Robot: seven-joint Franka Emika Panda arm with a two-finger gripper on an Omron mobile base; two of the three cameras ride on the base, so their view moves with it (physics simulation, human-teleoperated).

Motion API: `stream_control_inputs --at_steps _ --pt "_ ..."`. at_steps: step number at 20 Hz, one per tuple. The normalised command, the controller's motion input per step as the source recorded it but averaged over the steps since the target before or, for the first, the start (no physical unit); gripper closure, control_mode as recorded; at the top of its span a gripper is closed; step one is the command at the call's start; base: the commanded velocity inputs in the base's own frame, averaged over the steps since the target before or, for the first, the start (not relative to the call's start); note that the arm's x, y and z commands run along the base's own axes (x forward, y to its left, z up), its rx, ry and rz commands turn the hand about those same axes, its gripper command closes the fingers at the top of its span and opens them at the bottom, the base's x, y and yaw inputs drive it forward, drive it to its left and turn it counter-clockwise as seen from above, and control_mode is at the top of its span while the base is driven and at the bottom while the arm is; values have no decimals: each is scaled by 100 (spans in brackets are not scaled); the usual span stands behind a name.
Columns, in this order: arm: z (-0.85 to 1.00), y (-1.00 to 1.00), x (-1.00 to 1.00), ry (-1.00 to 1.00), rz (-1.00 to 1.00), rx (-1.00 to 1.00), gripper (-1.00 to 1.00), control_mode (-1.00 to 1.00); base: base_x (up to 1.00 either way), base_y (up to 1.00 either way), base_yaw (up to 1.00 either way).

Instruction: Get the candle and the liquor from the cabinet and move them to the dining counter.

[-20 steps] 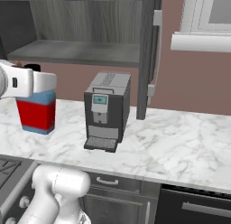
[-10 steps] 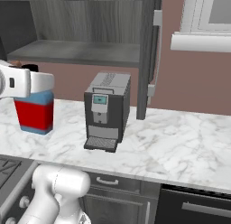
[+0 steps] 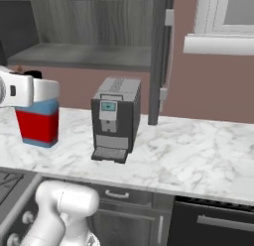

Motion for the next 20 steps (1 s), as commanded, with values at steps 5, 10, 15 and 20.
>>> stream_control_inputs --at_steps 5,10,15,20 --pt "0 0 0 0 0 0 100 100 -59 -19 -46" --pt "0 0 0 0 0 0 100 100 -38 -10 -74" --pt "0 0 0 0 0 0 100 100 -27 0 -84" --pt "0 0 0 0 0 0 100 100 -21 0 -92"
